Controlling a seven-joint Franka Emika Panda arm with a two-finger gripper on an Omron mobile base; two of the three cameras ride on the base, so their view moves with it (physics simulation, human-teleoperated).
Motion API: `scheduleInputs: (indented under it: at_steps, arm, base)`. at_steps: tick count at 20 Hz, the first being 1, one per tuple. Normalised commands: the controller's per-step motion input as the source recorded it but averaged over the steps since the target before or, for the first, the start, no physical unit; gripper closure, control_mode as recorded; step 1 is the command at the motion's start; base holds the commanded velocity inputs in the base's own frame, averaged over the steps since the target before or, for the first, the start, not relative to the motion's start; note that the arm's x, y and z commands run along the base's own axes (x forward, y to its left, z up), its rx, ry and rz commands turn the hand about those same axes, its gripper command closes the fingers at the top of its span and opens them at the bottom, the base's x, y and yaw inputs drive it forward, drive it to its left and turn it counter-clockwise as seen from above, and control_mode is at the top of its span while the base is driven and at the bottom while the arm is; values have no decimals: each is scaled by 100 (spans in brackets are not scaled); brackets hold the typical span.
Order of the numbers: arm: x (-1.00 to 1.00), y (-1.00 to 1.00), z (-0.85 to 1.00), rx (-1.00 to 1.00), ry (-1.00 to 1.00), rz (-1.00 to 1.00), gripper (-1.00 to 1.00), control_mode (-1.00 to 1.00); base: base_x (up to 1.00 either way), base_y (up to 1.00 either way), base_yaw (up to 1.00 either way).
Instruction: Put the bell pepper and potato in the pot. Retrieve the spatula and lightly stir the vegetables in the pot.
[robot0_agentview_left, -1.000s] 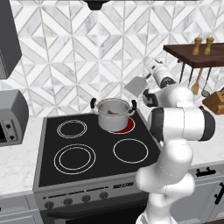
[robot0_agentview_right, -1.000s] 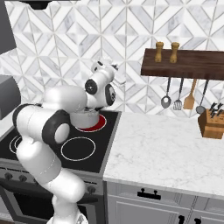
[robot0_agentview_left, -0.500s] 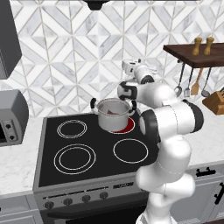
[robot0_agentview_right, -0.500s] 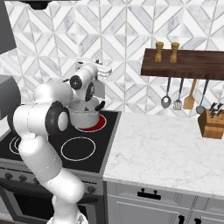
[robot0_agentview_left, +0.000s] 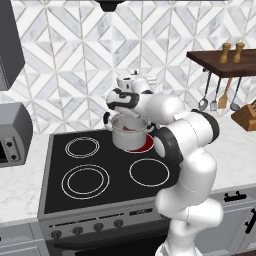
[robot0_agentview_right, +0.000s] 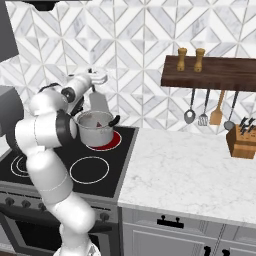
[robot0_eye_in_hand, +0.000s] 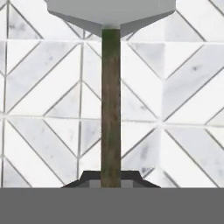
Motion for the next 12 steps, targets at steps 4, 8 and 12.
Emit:
scheduleInputs:
  at_steps: [4,8,12]
  arm:
    - [0,82,-30,-11,6,7,100,-100]
    - [2,29,-49,-18,-6,2,100,-100]
    - [13,17,-47,-22,-10,0,100,-100]
  base:
    - [0,0,0]
    - [0,0,0]
    - [0,0,0]
